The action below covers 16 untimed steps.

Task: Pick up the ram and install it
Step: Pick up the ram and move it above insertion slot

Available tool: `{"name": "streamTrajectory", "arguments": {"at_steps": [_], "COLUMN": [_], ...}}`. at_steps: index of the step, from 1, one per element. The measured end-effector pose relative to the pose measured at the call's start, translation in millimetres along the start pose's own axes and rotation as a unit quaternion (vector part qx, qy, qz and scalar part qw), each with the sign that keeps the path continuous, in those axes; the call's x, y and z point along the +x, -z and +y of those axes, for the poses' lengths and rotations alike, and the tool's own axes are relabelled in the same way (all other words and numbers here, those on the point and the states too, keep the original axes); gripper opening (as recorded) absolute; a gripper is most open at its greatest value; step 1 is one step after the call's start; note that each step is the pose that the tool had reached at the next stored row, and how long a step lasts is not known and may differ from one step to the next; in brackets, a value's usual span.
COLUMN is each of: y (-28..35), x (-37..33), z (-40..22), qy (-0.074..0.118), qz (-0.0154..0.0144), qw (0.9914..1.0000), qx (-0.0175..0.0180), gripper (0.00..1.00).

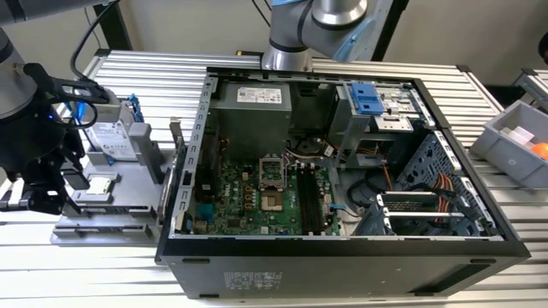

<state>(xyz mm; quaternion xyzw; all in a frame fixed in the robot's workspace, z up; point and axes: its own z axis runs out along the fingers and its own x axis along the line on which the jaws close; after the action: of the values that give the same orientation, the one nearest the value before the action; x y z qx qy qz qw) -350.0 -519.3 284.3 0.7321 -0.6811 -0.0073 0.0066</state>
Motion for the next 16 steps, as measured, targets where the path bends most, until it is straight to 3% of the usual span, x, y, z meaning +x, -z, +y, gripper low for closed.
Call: {"name": "streamTrajectory", "arguments": {"at_steps": [16], "y": [-7.0], "x": [1.6], "z": [0.0], "qy": [0.000], "qz": [0.0029], "qw": [1.00000], "qx": [-0.0003], "gripper": [1.00]}}
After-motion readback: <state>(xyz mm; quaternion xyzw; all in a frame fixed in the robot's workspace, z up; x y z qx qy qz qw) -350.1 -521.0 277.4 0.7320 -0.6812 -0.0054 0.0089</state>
